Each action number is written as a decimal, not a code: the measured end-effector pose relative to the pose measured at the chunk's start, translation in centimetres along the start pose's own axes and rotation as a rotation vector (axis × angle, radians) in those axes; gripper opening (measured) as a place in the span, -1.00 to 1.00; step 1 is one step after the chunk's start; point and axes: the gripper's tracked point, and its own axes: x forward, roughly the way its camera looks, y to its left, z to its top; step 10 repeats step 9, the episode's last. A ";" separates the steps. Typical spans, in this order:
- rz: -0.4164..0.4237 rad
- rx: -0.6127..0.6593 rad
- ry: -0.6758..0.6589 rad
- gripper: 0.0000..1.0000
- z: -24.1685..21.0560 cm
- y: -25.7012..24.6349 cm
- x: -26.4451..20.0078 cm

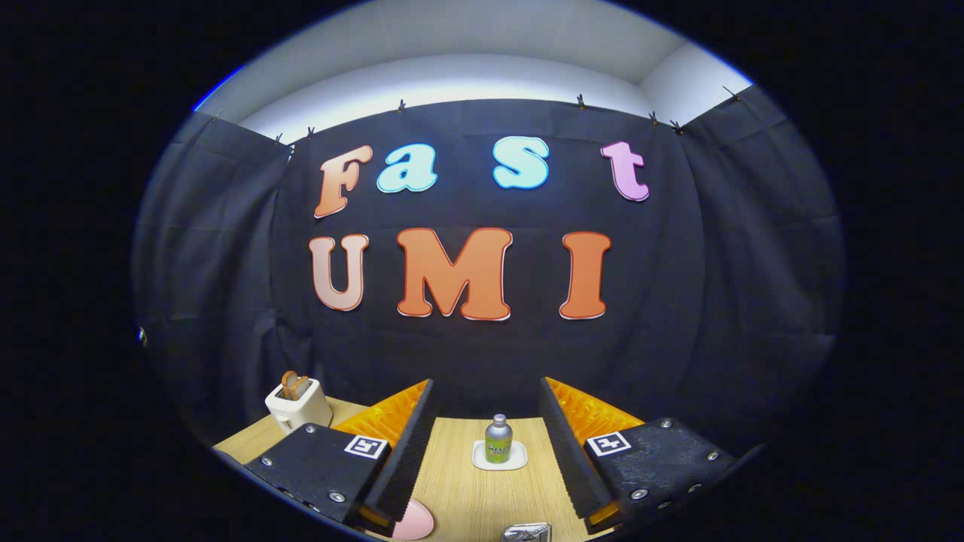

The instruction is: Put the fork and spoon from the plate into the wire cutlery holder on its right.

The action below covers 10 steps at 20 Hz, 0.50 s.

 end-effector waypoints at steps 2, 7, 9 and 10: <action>0.017 0.006 -0.017 0.68 0.5 0.8 -0.2; 0.063 0.013 -0.051 0.75 1.7 3.1 -0.5; 0.084 0.011 -0.059 0.81 1.9 3.9 -0.6; 0.084 0.011 -0.059 0.81 1.9 3.9 -0.6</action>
